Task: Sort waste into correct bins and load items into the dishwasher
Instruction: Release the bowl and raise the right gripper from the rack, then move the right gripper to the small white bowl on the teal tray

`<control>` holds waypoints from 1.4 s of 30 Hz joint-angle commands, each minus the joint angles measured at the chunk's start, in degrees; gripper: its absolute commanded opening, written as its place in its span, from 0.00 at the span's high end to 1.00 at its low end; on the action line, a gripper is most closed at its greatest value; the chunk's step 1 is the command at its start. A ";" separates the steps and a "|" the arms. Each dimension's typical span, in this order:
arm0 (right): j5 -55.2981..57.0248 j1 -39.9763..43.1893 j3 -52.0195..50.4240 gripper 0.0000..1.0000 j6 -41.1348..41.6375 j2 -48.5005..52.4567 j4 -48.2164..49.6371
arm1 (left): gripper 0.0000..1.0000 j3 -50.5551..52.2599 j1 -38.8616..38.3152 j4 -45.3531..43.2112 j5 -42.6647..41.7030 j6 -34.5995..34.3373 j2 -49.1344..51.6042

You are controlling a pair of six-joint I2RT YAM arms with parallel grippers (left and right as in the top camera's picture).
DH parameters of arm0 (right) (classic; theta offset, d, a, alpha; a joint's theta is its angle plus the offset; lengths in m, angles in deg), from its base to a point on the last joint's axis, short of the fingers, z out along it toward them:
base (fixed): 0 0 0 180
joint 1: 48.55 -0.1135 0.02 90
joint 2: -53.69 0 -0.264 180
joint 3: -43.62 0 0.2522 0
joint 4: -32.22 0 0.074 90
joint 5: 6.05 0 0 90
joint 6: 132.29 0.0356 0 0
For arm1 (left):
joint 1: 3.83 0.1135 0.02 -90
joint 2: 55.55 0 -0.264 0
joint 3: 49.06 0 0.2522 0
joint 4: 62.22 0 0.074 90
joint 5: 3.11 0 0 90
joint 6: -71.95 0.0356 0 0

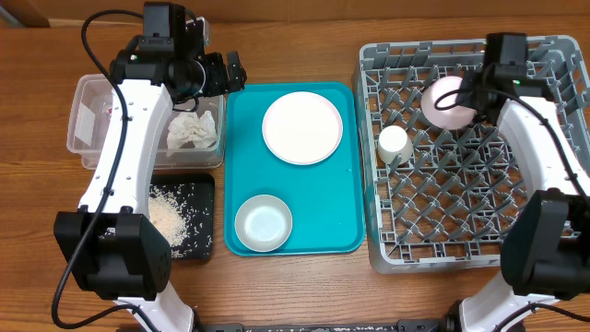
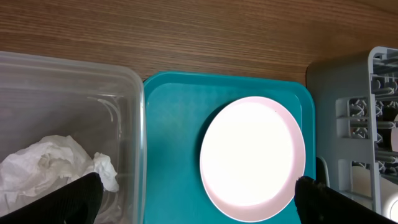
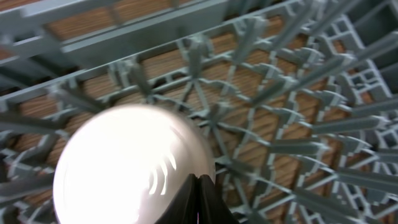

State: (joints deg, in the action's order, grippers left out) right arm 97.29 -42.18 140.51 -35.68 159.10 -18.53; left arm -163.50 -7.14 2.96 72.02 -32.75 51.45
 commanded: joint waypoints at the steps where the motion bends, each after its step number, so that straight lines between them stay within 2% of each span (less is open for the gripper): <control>1: 0.72 0.09 1.27 0.96 1.05 -0.33 0.35 | 0.00 -1.05 0.50 -0.02 0.31 -0.33 -1.38; 5: -0.28 -0.61 1.44 0.96 1.07 -1.27 -0.61 | 0.00 -1.05 0.50 -0.02 0.28 -0.33 -1.38; 9: -5.92 -2.32 2.54 0.96 1.05 -3.56 -3.04 | 0.00 -1.05 0.50 -0.04 0.28 -0.33 -1.38; 16: -13.00 -8.55 5.64 0.94 1.05 -9.29 -8.92 | 0.00 -1.05 0.76 -0.02 0.28 -0.33 -1.38; 20: -22.69 -13.81 6.64 0.84 1.09 -12.07 -15.28 | 0.00 -1.05 0.76 -0.02 0.28 -0.33 -1.38; 24: -34.32 -20.09 6.62 0.65 1.09 -12.61 -22.18 | 0.00 -1.05 0.15 -0.02 0.31 -0.33 -1.38; 31: -37.00 -34.82 5.95 0.54 3.19 -12.39 -30.34 | 0.00 -1.05 0.39 -0.02 0.33 -0.33 -1.38; 34: -36.98 -42.84 4.52 0.50 6.32 -12.26 -30.34 | 0.00 -1.05 0.28 -0.02 0.31 -0.33 -1.38; 38: -35.43 -50.49 1.57 0.38 7.39 -12.00 -26.14 | 0.00 -1.05 0.28 -0.02 0.31 -0.33 -1.38; 42: -34.82 -56.35 -2.32 0.36 8.72 -12.00 -18.27 | 0.00 -1.05 0.31 -0.02 0.31 -0.33 -1.38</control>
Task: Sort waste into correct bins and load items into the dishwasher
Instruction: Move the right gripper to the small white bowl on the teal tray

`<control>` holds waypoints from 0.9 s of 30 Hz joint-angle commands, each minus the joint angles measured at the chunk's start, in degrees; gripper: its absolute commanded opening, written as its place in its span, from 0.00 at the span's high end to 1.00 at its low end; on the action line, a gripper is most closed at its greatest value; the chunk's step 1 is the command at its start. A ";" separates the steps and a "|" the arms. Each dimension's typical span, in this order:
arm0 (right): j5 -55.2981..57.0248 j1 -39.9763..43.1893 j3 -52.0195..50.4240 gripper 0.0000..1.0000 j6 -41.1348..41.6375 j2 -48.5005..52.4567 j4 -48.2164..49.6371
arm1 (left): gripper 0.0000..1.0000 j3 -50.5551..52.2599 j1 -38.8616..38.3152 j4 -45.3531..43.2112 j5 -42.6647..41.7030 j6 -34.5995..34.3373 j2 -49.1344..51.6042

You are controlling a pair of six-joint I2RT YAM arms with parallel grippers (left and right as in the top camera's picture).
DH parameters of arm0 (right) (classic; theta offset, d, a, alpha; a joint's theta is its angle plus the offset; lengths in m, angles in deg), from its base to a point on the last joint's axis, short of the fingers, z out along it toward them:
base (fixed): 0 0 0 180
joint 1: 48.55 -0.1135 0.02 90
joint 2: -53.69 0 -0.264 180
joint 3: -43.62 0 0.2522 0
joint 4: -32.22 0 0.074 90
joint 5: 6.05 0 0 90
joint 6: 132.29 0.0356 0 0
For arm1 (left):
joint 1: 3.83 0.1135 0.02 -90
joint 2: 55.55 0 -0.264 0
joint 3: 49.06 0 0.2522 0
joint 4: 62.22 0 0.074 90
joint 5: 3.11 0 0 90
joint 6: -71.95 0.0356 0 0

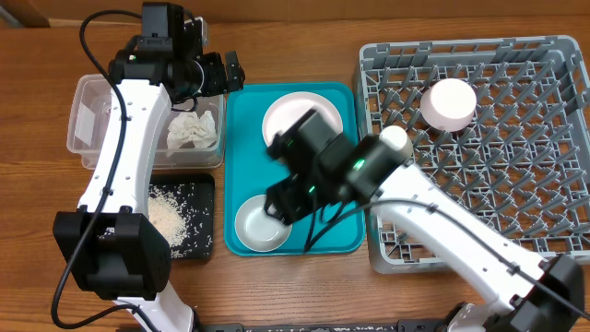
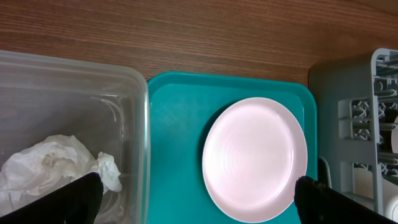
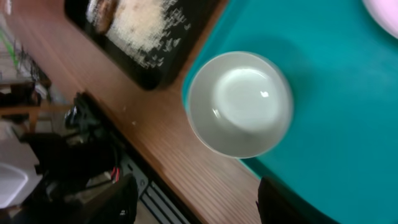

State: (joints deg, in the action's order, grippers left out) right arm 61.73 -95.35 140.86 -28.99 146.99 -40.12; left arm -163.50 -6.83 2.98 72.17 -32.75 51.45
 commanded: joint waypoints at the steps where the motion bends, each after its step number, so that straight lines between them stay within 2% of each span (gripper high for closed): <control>1: 0.74 -4.57 -3.69 0.36 2.64 0.15 5.90 | 0.00 -1.05 0.00 -0.07 0.15 -0.33 -1.38; 4: 3.15 -7.72 -6.56 0.36 5.09 0.15 12.48 | 0.00 -1.05 0.00 -0.04 0.15 -0.33 -1.38; 9: 13.79 -11.02 -11.45 0.36 5.16 0.50 20.48 | 0.00 -1.05 -0.07 -0.04 0.15 -0.33 -1.38; 15: 15.19 -12.02 -15.54 0.40 4.94 2.45 31.41 | 0.00 -1.05 -0.07 -0.04 0.15 -0.33 -1.38; 21: 15.02 -12.09 -15.65 0.40 4.96 9.64 36.28 | 0.00 -1.05 -0.07 -0.07 0.15 -0.33 -1.38; 27: 12.98 -12.11 -15.65 0.41 4.98 13.25 35.34 | 0.00 -1.05 -0.07 -0.07 0.15 -0.33 -1.38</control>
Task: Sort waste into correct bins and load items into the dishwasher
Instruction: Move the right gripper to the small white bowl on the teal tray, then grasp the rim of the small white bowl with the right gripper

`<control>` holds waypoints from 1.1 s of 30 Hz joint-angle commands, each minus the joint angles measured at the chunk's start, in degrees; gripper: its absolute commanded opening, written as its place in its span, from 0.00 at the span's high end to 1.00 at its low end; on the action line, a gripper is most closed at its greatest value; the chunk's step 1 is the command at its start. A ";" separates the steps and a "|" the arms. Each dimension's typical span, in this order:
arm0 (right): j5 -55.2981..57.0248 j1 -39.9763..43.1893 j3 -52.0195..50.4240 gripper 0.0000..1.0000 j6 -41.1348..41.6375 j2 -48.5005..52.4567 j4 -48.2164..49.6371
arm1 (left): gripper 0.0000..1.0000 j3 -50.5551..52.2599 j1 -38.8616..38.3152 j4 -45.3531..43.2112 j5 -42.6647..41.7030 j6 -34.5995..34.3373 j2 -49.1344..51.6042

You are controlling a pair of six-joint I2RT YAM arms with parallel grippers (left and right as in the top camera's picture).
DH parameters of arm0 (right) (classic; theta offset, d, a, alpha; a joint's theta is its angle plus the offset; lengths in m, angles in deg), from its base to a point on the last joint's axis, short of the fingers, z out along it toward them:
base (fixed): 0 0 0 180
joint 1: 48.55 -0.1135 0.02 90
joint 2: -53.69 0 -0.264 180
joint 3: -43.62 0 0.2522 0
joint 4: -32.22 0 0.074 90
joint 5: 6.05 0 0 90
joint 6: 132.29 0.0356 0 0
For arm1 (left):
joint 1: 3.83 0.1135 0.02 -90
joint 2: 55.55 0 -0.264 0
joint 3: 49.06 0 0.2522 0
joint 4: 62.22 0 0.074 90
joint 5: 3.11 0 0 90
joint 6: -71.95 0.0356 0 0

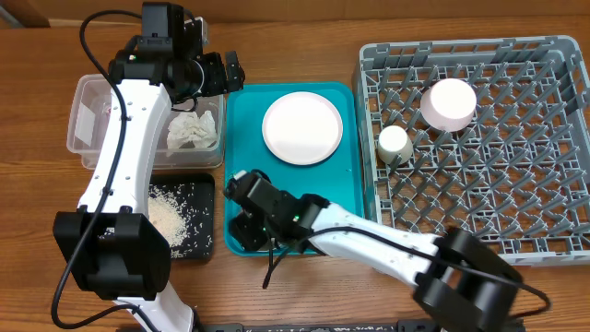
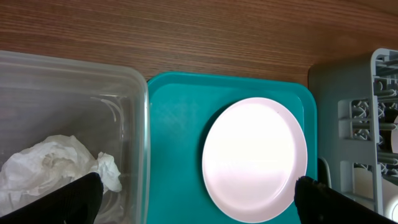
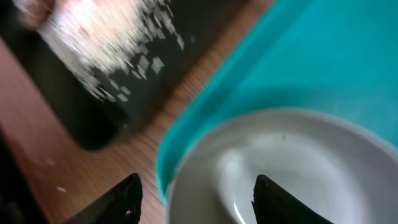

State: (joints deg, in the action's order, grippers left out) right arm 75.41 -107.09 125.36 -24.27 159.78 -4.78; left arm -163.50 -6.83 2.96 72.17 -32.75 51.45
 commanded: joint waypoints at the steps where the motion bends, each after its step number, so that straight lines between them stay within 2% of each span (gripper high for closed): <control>1: -0.70 -0.37 -0.15 0.41 0.26 0.46 -0.20 | 0.00 -1.05 -0.07 -0.04 0.15 -0.33 -1.38; 11: -0.90 -1.27 -0.17 0.45 0.24 0.46 -1.90 | 0.00 -1.05 -0.07 -0.02 0.13 -0.33 -1.38; 22: 6.78 -1.33 -0.15 0.45 0.26 0.46 -3.30 | 0.00 -1.05 -0.07 -0.02 0.15 -0.33 -1.38; 27: 14.69 -1.11 -0.07 0.43 0.26 0.44 -5.49 | 0.00 -1.05 -0.07 -0.02 0.15 -0.33 -1.38; 29: 15.61 -0.74 0.00 0.37 0.26 0.44 -5.84 | 0.00 -1.05 -0.07 -0.02 0.15 -0.33 -1.38; 33: 15.61 -0.52 0.28 0.35 0.26 0.09 -5.88 | 0.00 -1.05 -0.07 -0.02 0.15 -0.33 -1.38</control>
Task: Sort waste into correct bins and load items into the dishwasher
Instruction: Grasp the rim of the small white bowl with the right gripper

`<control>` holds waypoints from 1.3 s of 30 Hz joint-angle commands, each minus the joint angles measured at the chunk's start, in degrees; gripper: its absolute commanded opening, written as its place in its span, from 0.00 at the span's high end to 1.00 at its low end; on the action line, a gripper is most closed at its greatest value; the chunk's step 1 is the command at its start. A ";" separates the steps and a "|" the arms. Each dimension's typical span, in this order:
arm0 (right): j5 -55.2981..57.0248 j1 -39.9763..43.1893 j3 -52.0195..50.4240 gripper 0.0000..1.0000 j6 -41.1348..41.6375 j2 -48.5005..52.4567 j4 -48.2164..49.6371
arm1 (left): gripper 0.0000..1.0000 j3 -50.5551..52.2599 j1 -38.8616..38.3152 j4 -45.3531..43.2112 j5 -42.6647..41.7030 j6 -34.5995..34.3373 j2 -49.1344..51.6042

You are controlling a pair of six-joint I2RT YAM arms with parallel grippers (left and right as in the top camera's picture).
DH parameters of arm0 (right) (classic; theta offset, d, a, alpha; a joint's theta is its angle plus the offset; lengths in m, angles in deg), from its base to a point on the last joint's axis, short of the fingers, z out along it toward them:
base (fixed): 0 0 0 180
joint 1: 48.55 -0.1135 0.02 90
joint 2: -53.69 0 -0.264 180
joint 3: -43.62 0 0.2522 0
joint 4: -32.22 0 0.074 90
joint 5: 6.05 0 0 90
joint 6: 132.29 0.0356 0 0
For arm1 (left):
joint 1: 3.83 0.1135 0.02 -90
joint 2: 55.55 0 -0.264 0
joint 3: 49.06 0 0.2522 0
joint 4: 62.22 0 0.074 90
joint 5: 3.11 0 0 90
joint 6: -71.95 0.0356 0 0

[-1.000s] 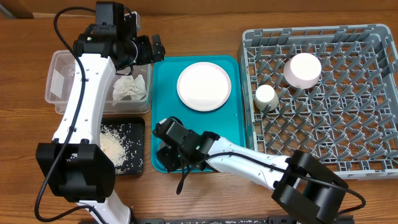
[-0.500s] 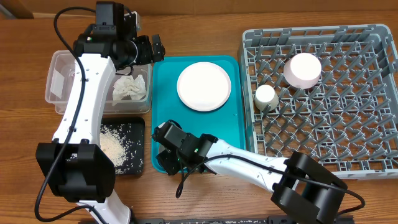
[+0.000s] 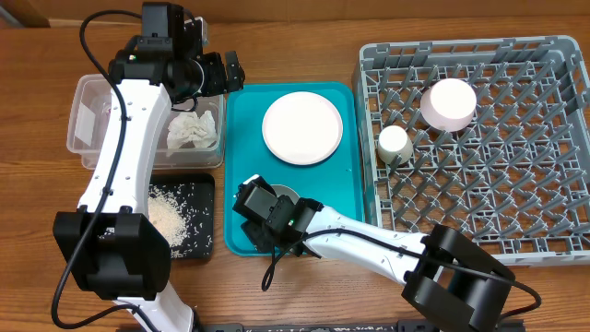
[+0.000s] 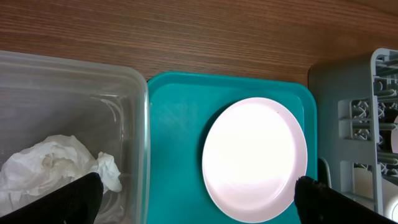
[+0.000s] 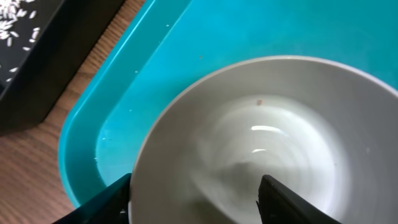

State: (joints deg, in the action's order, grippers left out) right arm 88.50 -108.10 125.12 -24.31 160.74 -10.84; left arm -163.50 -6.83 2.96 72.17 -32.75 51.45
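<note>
A grey-white bowl (image 5: 261, 143) sits at the near left of the teal tray (image 3: 332, 221); in the overhead view only a sliver of it (image 3: 286, 195) shows. My right gripper (image 5: 196, 186) hangs low over it, open, with one finger outside the left rim and the other over the inside. A white plate (image 3: 302, 127) lies at the tray's far end. My left gripper (image 4: 199, 186) is open and empty, high over the border between the clear bin and the tray, with the plate (image 4: 254, 158) below it.
The clear bin (image 3: 88, 120) holds a crumpled tissue (image 3: 192, 131). A black tray (image 3: 194, 242) with rice lies in front of it. The grey dishwasher rack (image 3: 371, 249) on the right holds an upturned pink bowl (image 3: 448, 101) and a white cup (image 3: 394, 143).
My right gripper has shifted a little to the right and come closer to the grey bowl, which now fills its view. The left arm has not moved.
My right gripper was at the rack with its fingers together at the pink bowl. Then it was open above the tray's near end, the pink bowl left upturned in the rack. Then it was low by the grey bowl's left rim, and now astride that rim.
</note>
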 commanded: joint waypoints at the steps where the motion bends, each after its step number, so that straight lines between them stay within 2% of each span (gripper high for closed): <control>1: 2.49 0.48 0.85 0.34 0.28 -1.07 0.02 | 0.00 -1.05 -0.07 -0.04 0.15 -0.33 -1.38; 6: 1.75 0.48 3.37 0.35 0.31 -2.80 -1.16 | 0.00 -1.05 -0.07 -0.04 0.15 -0.33 -1.38; 11: -5.29 0.42 3.48 0.35 0.31 -3.13 -1.46 | 0.00 -1.05 -0.07 -0.02 0.15 -0.33 -1.38; 15: -6.82 0.42 3.48 0.44 0.31 -3.10 -1.68 | 0.00 -1.05 -0.07 -0.02 0.15 -0.33 -1.38; 21: -6.60 0.42 2.73 0.46 0.28 -3.08 -1.64 | 0.00 -1.05 -0.07 -0.02 0.15 -0.33 -1.38; 25: -6.08 0.42 0.81 0.51 0.28 -2.36 -0.13 | 0.00 -1.05 -0.07 -0.02 0.15 -0.33 -1.38; 29: -4.66 0.42 0.81 0.67 0.28 -2.32 0.76 | 0.00 -1.05 -0.11 -0.04 0.15 -0.33 -1.38; 39: -4.70 0.39 0.81 0.69 0.31 -2.19 -0.22 | 0.00 -1.05 -0.11 -0.04 0.15 -0.33 -1.38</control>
State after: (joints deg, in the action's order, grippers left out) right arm 82.97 -107.83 126.30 -24.16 159.45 -11.10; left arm -163.50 -6.83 2.96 72.17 -32.75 51.45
